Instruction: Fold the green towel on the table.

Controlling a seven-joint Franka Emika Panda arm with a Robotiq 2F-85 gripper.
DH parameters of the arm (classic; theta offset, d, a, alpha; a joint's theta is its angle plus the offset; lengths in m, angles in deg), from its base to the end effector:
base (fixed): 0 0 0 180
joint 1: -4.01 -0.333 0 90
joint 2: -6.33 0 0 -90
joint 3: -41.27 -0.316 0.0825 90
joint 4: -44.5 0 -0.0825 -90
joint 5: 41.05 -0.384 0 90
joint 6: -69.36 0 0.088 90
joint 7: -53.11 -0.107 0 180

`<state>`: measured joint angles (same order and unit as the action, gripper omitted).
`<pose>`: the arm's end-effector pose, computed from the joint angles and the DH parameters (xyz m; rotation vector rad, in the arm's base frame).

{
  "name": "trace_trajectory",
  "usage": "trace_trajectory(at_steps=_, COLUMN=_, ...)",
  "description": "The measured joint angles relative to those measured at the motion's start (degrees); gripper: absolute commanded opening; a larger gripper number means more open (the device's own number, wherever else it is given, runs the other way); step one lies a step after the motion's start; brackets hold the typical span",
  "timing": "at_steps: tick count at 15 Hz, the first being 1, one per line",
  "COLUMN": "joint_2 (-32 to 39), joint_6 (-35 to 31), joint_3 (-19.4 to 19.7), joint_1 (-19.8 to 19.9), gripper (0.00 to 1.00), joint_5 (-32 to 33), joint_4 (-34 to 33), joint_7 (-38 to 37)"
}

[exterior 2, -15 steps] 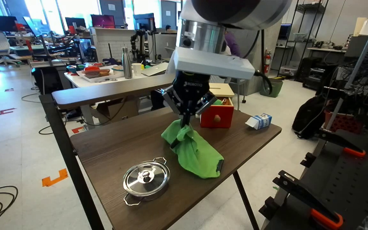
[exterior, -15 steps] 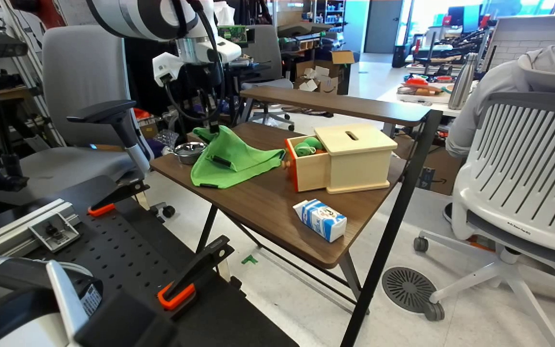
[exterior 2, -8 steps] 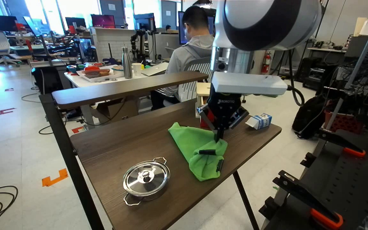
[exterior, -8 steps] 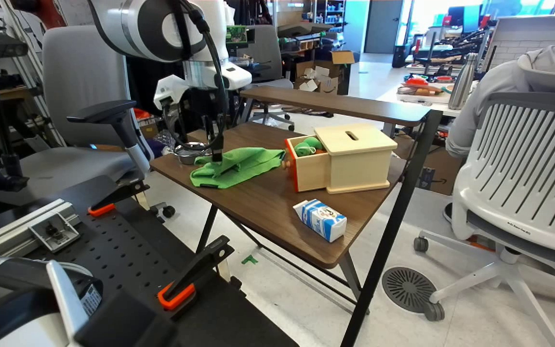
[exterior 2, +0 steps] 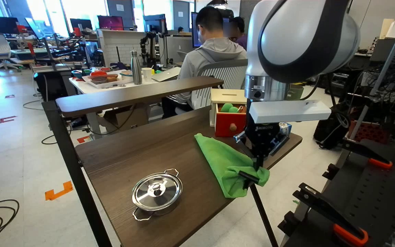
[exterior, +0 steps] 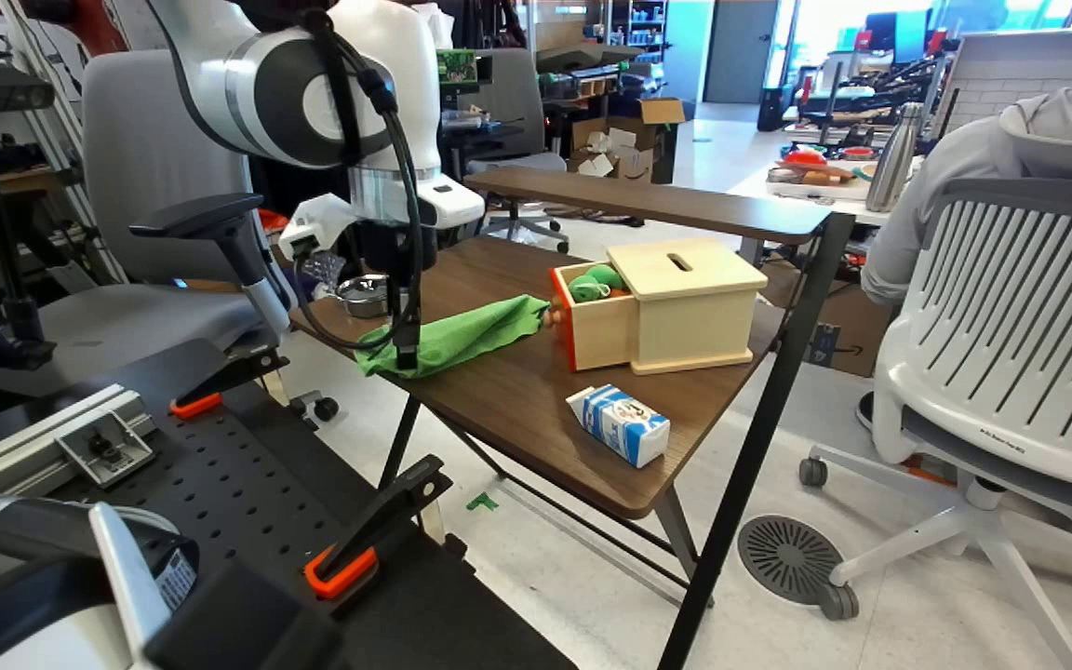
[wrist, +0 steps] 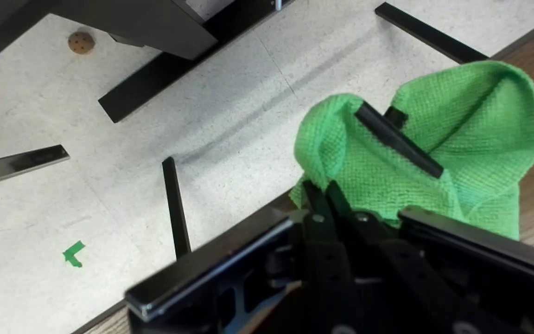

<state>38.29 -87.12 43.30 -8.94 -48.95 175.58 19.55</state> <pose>0.4954 0.0885 0.0980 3.0153 -0.8028 -0.1801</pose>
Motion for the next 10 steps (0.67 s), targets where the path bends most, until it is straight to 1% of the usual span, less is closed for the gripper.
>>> trace_trajectory(at_steps=1, joint_2=0.5, joint_6=0.0, joint_3=0.2, joint_1=0.0, gripper=0.35, joint_5=0.0, joint_4=0.0, joint_7=0.0)
trace_trajectory(at_steps=4, joint_2=1.6, joint_6=0.0, joint_3=0.7, joint_1=-0.4, gripper=0.58, joint_5=0.0, joint_4=-0.1, joint_7=0.0)
trace_trajectory(at_steps=5, joint_2=1.7, joint_6=0.0, joint_3=1.0, joint_1=-0.6, gripper=0.64, joint_5=0.0, joint_4=-0.1, joint_7=0.0)
trace_trajectory(at_steps=6, joint_2=1.7, joint_6=0.0, joint_3=1.5, joint_1=-1.1, gripper=0.73, joint_5=0.3, joint_4=-0.2, joint_7=-0.3)
trace_trajectory(at_steps=7, joint_2=1.5, joint_6=0.0, joint_3=1.9, joint_1=-1.7, gripper=0.79, joint_5=0.4, joint_4=-0.3, joint_7=-0.4)
trace_trajectory(at_steps=8, joint_2=1.2, joint_6=-0.1, joint_3=2.1, joint_1=-2.1, gripper=0.88, joint_5=0.4, joint_4=-0.5, joint_7=-0.7)
trace_trajectory(at_steps=10, joint_2=-0.7, joint_6=-0.2, joint_3=2.5, joint_1=-2.9, gripper=1.00, joint_5=0.4, joint_4=-0.8, joint_7=-1.8)
